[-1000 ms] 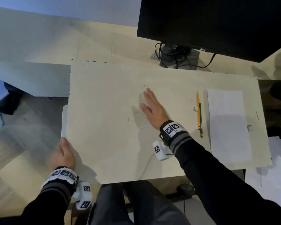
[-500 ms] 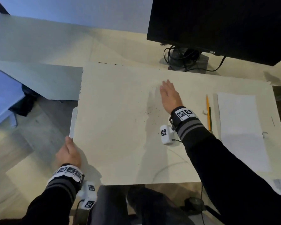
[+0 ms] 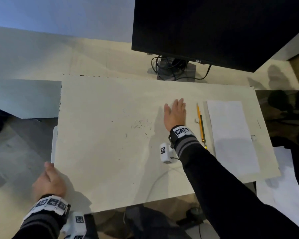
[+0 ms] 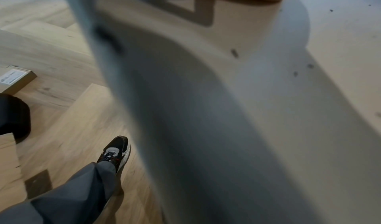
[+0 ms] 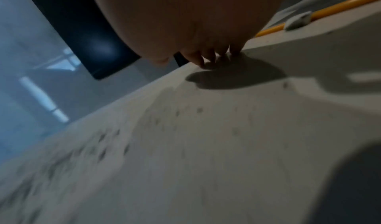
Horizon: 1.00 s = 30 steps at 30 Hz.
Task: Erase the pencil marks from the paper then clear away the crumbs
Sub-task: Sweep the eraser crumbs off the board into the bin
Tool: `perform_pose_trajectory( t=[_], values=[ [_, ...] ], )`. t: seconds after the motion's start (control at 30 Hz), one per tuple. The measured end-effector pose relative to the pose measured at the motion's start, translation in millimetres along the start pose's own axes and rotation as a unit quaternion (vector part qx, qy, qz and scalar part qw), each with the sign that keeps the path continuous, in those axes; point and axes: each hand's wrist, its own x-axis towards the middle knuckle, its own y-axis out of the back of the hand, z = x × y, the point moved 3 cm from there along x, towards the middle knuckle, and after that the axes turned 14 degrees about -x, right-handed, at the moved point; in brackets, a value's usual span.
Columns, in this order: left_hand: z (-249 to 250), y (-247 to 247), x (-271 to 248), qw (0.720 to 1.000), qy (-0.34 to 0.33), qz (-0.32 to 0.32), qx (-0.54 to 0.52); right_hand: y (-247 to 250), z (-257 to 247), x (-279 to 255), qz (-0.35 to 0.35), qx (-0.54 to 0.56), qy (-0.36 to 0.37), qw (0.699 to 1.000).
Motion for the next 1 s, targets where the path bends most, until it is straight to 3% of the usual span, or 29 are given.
perform_pose_trajectory(
  t=[0.07,0.13,0.17,0.2,0.27,0.33,0.37,0.43,0.53,0.57,0.63,0.7,0.77,0.83,0.87,0.9,1.0],
  values=[
    [1,0,-1,1.000,-0.008,-0.004,0.002,-15,-28,-19,-0.018,-0.039,0.119,0.992],
    [4,1,-1,1.000,-0.011,0.000,-0.001,-24,-53,-47,-0.043,-0.016,0.264,0.963],
    [4,1,-2,1.000,-0.007,-0.001,-0.001,-22,-52,-56,-0.055,0.012,0.291,0.955],
    [3,1,-4,1.000,0.001,-0.002,-0.002,-15,-42,-55,-0.054,0.055,0.274,0.958],
    [2,1,-5,1.000,0.015,0.006,-0.007,-3,-4,-40,-0.020,0.094,0.152,0.984],
    [1,1,-4,1.000,0.016,0.005,-0.010,-2,34,-26,-0.016,0.072,0.017,0.997],
    [1,1,-4,1.000,0.016,0.003,-0.007,-6,42,-26,-0.025,0.038,-0.006,0.999],
    [1,1,-3,1.000,0.014,0.003,-0.007,-19,32,-37,-0.035,-0.016,0.038,0.999],
    [4,1,-5,1.000,0.017,0.003,-0.014,-27,19,-60,-0.053,0.044,0.147,0.987],
    [4,2,-6,1.000,0.023,0.004,-0.018,-21,27,-60,-0.047,0.076,0.146,0.985],
    [4,2,-7,0.999,0.027,0.001,-0.024,-13,53,-49,-0.018,0.091,0.072,0.993],
    [6,3,-7,0.999,0.030,-0.006,-0.031,-16,66,-51,-0.017,0.036,0.015,0.999],
    [7,6,-8,0.998,0.037,-0.026,-0.033,-29,45,-70,-0.039,-0.009,0.079,0.996],
    [4,7,-12,0.997,0.035,-0.062,-0.031,-39,27,-88,-0.062,0.026,0.172,0.983],
    [0,7,-16,0.996,0.024,-0.083,-0.021,-35,29,-88,-0.061,0.057,0.178,0.980],
    [-5,8,-21,0.995,0.016,-0.095,-0.002,-29,36,-82,-0.046,0.077,0.151,0.984],
    [-11,13,-31,0.996,-0.004,-0.079,0.040,-21,68,-62,-0.010,0.055,-0.028,0.998]
  ],
)
